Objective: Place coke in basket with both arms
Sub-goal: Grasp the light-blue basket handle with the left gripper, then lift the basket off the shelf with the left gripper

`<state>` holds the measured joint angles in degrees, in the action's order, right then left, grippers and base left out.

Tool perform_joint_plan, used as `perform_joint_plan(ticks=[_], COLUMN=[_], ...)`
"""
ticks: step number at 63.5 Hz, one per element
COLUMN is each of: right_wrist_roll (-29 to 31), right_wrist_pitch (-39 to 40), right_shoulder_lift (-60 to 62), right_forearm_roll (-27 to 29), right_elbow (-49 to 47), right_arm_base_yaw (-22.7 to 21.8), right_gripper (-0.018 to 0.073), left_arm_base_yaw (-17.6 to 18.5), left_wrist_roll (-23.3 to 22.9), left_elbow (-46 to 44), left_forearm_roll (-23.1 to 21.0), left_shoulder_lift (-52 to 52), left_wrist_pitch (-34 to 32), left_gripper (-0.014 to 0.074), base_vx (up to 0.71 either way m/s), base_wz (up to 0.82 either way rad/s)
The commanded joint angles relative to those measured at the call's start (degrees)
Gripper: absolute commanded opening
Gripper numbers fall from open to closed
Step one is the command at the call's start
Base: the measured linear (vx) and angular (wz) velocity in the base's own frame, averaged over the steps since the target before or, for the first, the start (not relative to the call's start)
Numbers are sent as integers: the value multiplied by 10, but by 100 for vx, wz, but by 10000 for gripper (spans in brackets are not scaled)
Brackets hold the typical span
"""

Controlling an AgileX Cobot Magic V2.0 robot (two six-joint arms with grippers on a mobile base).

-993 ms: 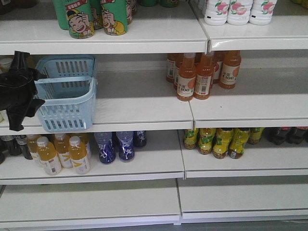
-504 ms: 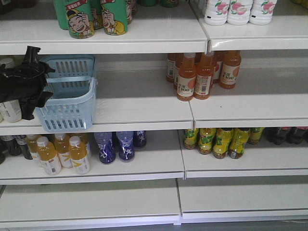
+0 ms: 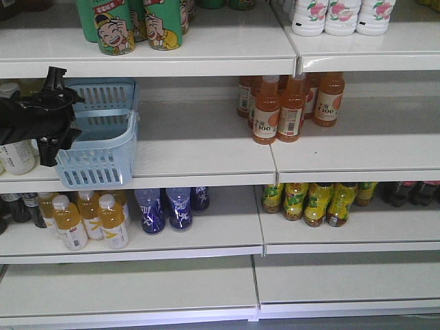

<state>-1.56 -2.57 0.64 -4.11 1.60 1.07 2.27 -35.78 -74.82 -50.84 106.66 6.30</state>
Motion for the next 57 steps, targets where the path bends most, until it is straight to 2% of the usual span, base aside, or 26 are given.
perform_joint_plan(ticks=[1, 14, 20, 26, 36, 45, 57], right_wrist_roll=[2, 2, 2, 2, 2, 2, 2], right_wrist_pitch=[41, 41, 41, 41, 41, 42, 42], right_shoulder_lift=[7, 7, 7, 7, 7, 7, 7], right_forearm_roll=[-2, -2, -2, -2, -2, -2, -2], right_elbow=[5, 5, 5, 5, 5, 5, 5], right_arm_base_yaw=[-3, -3, -3, -3, -3, -3, -3], right_gripper=[-10, -10, -10, -10, -10, -10, -10], left_arm_base_yaw=[0, -1, -5, -8, -13, -13, -13], left_wrist_roll=[0, 1, 1, 3, 12, 52, 134], left_elbow=[-32, -58, -66, -73, -73, -73, -73], left_forearm_roll=[-6, -5, -5, -4, -4, -5, -5], left_shoulder_lift=[-18, 4, 14, 19, 19, 18, 4], left_wrist_pitch=[-27, -29, -33, -39, -40, -17, 58], left_gripper=[449, 445, 409, 306, -12, -8, -8], base_vx=[0, 0, 0, 0, 0, 0, 0], base_wz=[0, 0, 0, 0, 0, 0, 0])
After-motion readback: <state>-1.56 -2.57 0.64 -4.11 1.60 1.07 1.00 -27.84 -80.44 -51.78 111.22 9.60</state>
